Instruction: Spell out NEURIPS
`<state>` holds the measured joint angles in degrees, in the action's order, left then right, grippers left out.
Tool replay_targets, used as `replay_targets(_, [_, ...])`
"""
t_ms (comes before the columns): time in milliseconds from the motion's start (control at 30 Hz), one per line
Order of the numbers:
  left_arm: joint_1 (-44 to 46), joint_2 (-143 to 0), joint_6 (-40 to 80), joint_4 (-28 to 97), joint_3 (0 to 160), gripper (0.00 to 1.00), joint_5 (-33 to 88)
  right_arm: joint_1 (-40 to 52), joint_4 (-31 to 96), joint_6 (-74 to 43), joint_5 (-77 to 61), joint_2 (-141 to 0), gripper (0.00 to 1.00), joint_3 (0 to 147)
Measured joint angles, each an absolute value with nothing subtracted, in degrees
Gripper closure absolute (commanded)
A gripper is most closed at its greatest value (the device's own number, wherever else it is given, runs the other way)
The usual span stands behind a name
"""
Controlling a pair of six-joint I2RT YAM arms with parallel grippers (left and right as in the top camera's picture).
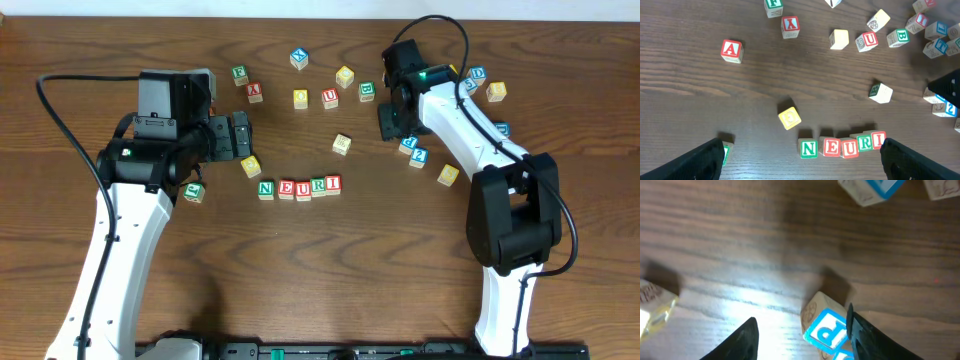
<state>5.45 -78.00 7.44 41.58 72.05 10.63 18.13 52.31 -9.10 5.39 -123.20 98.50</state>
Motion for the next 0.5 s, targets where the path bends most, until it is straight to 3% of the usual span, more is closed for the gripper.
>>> replay_targets(500, [5.5, -78.0, 7.4, 41.6, 72.1, 0.02, 10.6, 18.1, 54.4, 6.2, -2.0, -123.2, 0.46, 98.5])
